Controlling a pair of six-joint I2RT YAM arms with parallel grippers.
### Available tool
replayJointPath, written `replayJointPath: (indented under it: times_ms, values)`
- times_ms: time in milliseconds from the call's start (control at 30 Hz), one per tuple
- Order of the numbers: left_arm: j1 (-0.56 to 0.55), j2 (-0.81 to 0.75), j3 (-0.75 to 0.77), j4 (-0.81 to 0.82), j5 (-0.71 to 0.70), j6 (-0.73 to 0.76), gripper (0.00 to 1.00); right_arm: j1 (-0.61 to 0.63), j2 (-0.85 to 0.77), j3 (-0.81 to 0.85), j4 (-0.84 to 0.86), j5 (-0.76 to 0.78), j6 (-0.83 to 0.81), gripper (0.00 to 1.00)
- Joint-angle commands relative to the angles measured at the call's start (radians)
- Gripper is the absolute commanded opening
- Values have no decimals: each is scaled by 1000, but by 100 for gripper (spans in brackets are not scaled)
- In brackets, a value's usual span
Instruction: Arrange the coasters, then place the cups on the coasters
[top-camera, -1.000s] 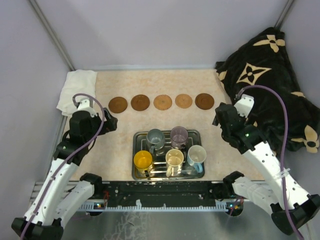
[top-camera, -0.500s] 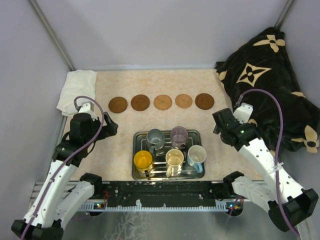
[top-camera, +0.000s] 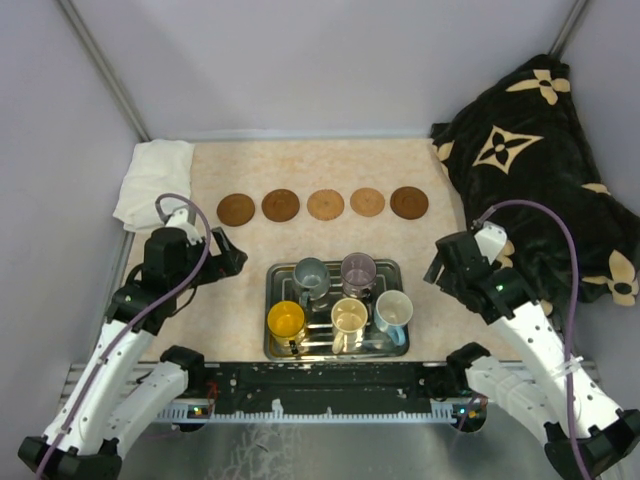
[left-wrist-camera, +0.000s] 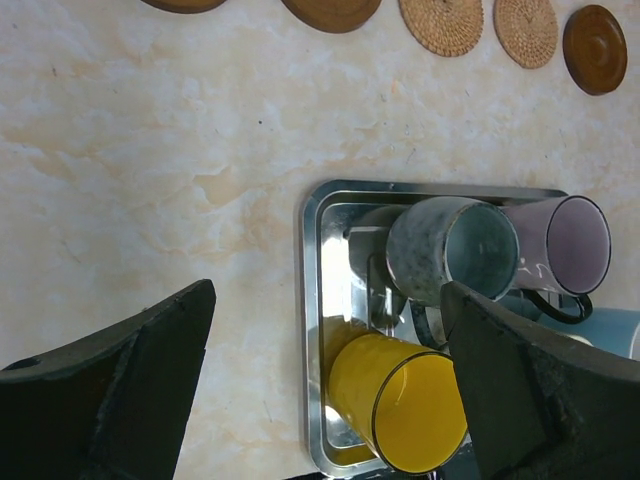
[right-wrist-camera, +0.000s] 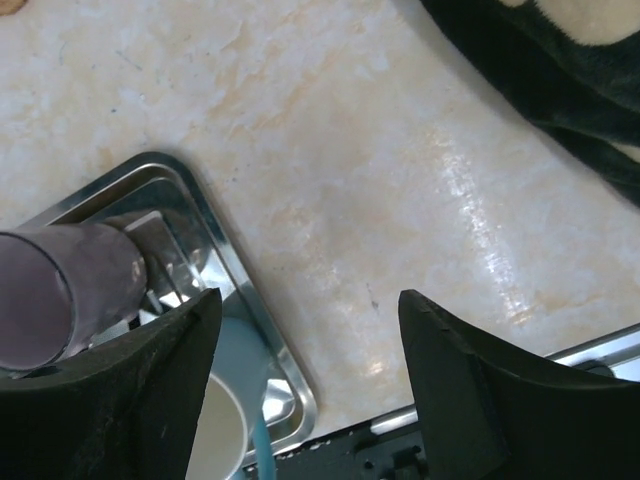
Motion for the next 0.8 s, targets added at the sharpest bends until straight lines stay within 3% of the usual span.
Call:
replayJointPath:
  times_ms: [0,133,433,767]
  values:
    - [-48,16,-12,-9,-1,-43,100,80,-23,8,-14,-46,84,71]
    - [-88,40,-13,5,-39,-48,100,232,-23,17,-44,4,162,70]
    - [-104,99,-30,81,-43,-49,100,373,-10,29,-95,-64,200,64]
    - [-104,165,-21,125,-41,-45,100,391,-147,8,-56,-314,37,64]
